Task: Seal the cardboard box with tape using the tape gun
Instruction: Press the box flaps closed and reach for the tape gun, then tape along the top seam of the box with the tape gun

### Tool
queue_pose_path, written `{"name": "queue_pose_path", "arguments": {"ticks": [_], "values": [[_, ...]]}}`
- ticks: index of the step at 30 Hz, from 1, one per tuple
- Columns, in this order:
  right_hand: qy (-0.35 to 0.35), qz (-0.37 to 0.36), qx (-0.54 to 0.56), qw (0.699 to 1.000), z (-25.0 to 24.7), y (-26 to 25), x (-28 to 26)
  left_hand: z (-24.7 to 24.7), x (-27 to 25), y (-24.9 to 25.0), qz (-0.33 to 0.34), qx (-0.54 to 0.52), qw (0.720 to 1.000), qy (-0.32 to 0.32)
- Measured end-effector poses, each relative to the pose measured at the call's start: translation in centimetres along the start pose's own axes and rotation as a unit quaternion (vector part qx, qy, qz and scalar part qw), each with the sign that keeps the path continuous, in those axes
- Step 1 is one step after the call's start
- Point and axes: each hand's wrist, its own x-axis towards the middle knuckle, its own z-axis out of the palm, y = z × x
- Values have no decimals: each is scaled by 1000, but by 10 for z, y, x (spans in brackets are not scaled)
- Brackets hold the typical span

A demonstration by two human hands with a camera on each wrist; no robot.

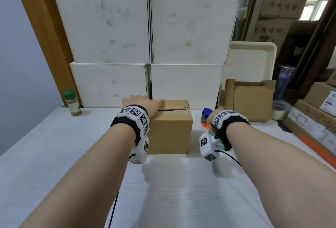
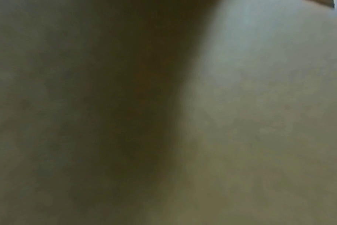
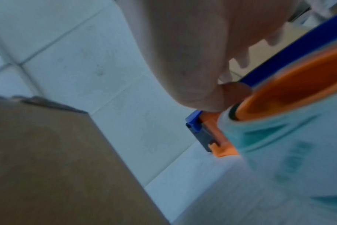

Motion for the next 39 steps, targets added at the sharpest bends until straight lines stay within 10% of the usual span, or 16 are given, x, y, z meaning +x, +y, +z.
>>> {"name": "queue_pose_path", "arguments": {"ticks": [16,26,33,39], "values": [[-5,-41,-199,979,-17,1,-84,1,0,0,1,-4,1000,5],[-10,-14,-92,996,-18,1,-77,0,0,0,3,1,1000,9],[111,22,46,992,-53,-18,-59,1,-1,-1,6,3,1000,19],[300,-63,247,919,-105,-56,-79,3,0,0,9,-9,1000,26]]}}
